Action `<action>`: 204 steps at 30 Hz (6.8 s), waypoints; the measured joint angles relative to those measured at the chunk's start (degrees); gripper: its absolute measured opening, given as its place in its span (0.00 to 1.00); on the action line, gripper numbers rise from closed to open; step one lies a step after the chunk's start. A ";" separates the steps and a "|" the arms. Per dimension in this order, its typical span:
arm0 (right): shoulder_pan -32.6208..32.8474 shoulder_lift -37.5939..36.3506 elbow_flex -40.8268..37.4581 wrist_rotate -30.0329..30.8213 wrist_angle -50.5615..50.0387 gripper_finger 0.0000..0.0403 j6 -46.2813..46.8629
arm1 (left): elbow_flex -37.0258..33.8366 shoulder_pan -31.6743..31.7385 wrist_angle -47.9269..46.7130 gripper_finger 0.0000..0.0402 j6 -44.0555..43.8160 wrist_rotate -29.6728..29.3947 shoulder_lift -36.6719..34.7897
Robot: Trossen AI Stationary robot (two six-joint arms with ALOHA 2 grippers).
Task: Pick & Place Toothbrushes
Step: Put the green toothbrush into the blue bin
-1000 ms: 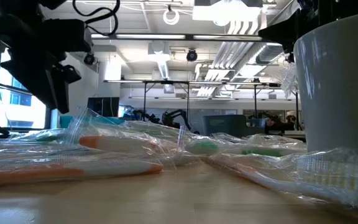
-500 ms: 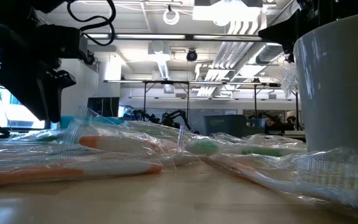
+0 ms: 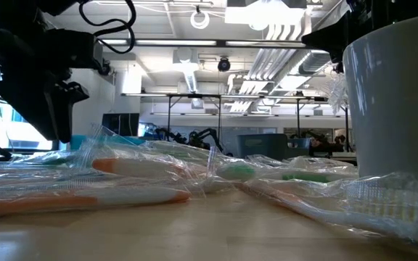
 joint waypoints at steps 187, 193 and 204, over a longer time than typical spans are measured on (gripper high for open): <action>0.01 0.01 -0.02 -0.22 3.06 0.01 -3.24 | -2.54 0.00 -0.60 0.39 0.26 3.99 2.56; 0.01 0.00 0.00 -0.22 3.06 0.01 -3.24 | -2.54 0.00 -0.28 0.39 0.19 3.33 2.56; 0.01 0.01 0.00 -0.22 3.08 0.01 -3.24 | -2.54 0.00 0.18 0.22 -0.18 4.25 2.56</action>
